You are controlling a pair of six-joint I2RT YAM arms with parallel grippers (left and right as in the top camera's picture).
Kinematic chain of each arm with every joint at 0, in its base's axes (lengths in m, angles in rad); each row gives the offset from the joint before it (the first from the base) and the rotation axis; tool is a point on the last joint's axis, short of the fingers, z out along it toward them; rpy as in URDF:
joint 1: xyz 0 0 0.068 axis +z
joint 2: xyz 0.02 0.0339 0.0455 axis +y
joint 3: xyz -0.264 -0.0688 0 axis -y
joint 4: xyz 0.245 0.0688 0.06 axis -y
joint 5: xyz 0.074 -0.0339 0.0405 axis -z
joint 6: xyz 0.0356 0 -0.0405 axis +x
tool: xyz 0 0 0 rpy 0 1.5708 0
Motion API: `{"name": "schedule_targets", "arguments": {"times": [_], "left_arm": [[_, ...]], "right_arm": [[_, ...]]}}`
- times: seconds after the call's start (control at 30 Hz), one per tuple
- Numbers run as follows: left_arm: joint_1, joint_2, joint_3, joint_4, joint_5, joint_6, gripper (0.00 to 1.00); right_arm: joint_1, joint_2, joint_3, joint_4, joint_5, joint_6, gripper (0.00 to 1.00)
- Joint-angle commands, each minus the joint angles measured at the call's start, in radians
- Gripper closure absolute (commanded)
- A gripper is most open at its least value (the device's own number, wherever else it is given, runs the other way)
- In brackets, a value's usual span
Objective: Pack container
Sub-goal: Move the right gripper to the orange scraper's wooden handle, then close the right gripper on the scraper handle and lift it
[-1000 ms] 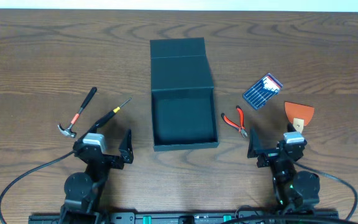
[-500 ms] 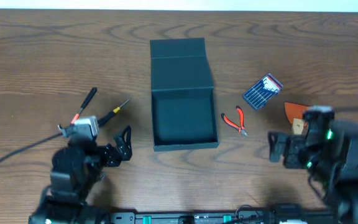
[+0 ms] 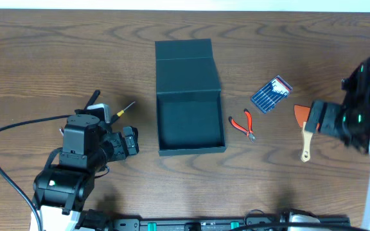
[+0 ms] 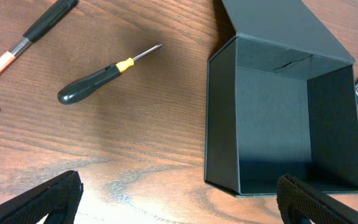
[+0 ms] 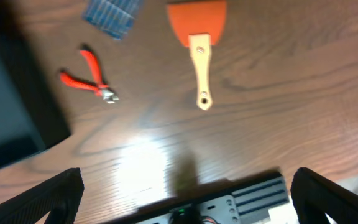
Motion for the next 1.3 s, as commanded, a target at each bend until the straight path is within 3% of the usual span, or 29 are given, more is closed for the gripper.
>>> {"name": "schedule_targets", "arguments": {"times": [0.0, 0.13, 0.47, 0.63, 1.27], "left_arm": [[0.003, -0.003, 0.024, -0.002, 0.012, 0.060, 0.01], [0.003, -0.003, 0.024, -0.010, 0.006, 0.060, 0.01], [0.003, -0.003, 0.024, -0.006, 0.005, 0.060, 0.01], [0.003, -0.002, 0.024, -0.005, 0.005, 0.060, 0.01], [0.003, -0.002, 0.023, -0.006, 0.005, 0.060, 0.01]], "right_arm": [[-0.064, 0.079, -0.022, 0.028, 0.009, -0.086, 0.01], [-0.101, 0.126, -0.097, 0.144, 0.006, -0.123, 0.01], [-0.114, 0.129, -0.539, 0.559, -0.014, -0.150, 0.01], [-0.115, 0.129, -0.674, 0.699, -0.058, -0.146, 0.01], [-0.204, 0.322, -0.723, 0.804, -0.104, -0.094, 0.01]]}}
